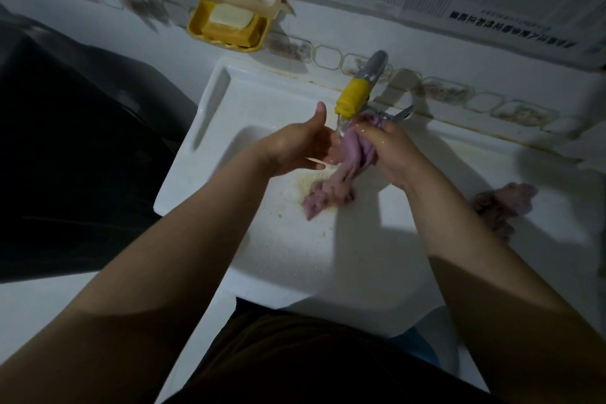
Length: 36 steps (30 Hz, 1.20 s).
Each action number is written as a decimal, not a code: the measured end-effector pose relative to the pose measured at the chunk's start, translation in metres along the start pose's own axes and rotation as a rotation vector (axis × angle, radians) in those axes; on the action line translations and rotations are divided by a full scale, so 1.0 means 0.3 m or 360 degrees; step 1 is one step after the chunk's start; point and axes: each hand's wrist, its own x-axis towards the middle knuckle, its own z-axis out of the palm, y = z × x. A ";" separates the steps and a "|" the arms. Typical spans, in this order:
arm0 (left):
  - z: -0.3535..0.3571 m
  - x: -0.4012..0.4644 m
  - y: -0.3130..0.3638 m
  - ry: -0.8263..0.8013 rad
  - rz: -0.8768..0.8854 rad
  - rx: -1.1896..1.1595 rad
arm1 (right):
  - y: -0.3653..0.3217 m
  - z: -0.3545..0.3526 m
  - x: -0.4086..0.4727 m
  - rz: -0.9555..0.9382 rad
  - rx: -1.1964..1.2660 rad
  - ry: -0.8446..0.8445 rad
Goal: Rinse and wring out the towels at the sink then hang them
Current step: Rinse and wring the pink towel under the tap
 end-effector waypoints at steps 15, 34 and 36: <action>-0.013 -0.026 -0.159 -0.0191 0.0215 -0.0599 | 0.008 0.021 0.009 -0.0023 0.0527 -0.0025; 0.032 -0.032 -0.153 0.0204 0.0316 -0.1265 | 0.038 -0.008 -0.006 -0.0223 0.0005 0.0741; 0.080 -0.027 -0.125 0.0176 0.0258 -0.1362 | 0.028 0.015 -0.007 -0.0337 -0.0087 0.0915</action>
